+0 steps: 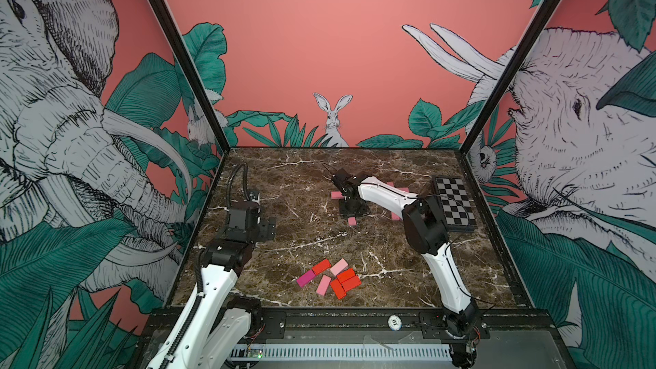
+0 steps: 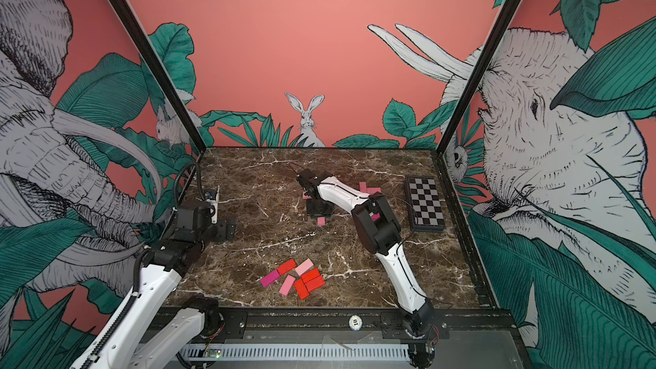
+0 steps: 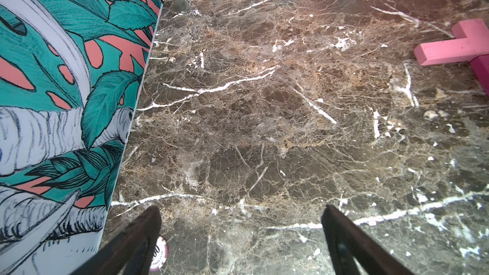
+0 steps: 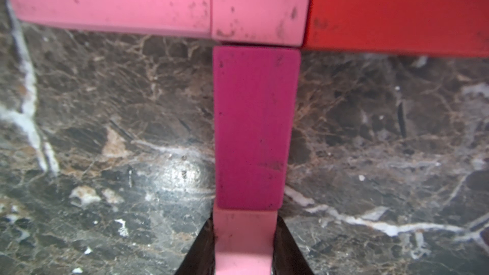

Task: Assemble the letter t with building blocks
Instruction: Assemble the building block at the center of the board.

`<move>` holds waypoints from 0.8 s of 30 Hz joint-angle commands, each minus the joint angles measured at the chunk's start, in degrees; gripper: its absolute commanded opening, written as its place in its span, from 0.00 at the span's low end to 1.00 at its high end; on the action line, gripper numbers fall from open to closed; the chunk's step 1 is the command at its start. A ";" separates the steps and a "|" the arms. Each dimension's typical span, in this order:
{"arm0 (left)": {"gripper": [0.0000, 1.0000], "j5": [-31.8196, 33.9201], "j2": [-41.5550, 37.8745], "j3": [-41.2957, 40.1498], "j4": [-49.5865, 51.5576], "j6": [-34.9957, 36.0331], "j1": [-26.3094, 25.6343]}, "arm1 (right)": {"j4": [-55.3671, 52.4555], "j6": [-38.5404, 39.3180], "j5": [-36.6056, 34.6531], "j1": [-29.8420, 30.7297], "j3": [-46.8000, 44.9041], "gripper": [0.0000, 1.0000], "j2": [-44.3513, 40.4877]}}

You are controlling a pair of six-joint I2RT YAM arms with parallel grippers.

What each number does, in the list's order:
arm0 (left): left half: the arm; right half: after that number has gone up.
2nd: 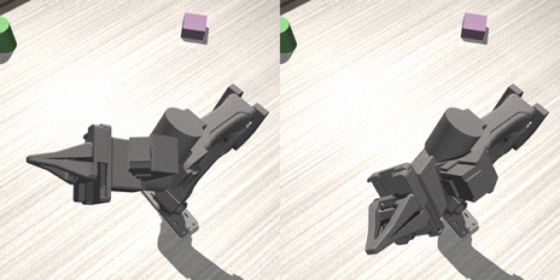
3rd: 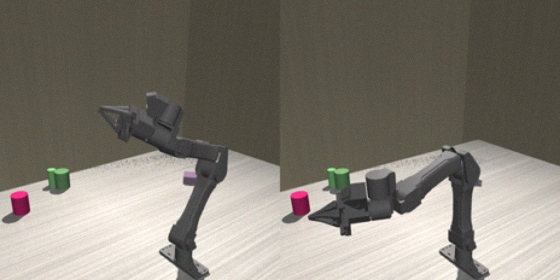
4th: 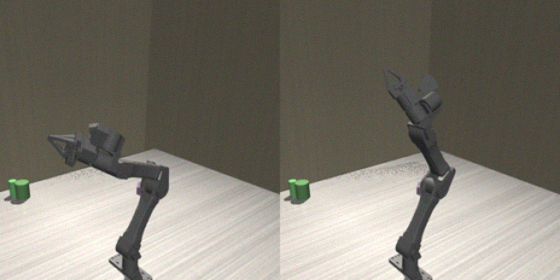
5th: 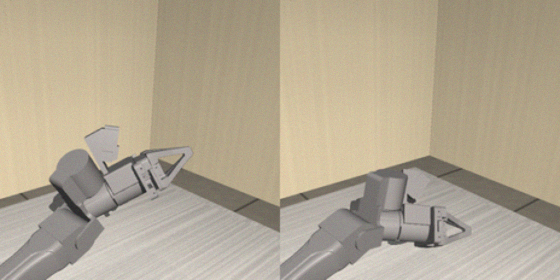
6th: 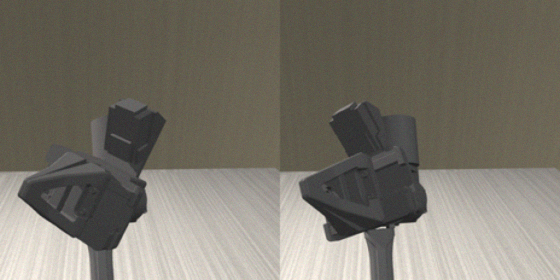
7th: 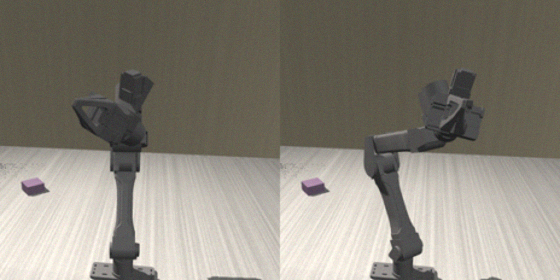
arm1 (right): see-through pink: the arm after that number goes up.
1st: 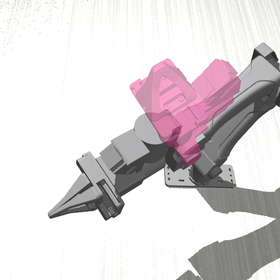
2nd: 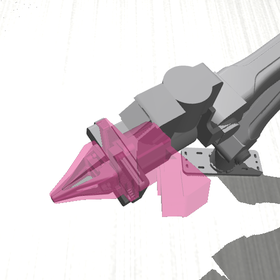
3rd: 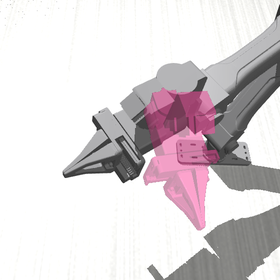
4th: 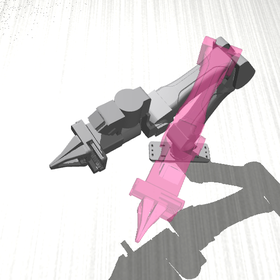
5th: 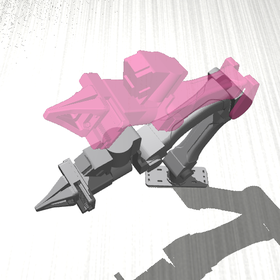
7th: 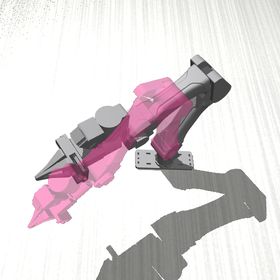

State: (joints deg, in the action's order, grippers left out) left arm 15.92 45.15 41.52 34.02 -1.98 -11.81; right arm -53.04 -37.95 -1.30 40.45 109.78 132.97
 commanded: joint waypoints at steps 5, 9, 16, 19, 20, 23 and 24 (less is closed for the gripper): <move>0.97 0.23 -0.22 1.02 1.12 -0.65 0.12 | 0.23 -1.51 -1.95 -0.46 -1.33 0.34 2.27; 0.97 0.21 -0.34 0.93 1.13 -0.66 0.12 | 0.13 -1.70 -2.13 -0.46 -1.41 0.36 2.38; 0.97 0.07 -0.23 0.94 1.11 -0.66 0.12 | -0.01 -1.50 -1.84 -0.46 -1.41 0.46 2.04; 0.97 -0.01 -0.20 0.98 1.04 -0.70 0.12 | -0.19 -0.14 -1.15 -0.45 -1.46 0.51 1.51; 0.97 -0.01 -0.15 1.00 1.02 -0.67 0.12 | -0.22 0.39 -0.89 -0.46 -1.49 0.53 1.32; 0.97 -0.05 -0.10 0.98 0.97 -0.60 0.13 | -0.06 2.78 -0.27 -0.46 -1.83 0.58 0.18; 0.97 -0.04 -0.02 1.02 1.09 -0.64 0.12 | -0.01 3.42 -0.23 -0.46 -2.01 0.62 -0.43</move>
State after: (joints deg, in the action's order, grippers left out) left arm 15.92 45.17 41.52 34.02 -1.98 -11.81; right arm -52.07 -36.86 -2.07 40.21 109.54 132.88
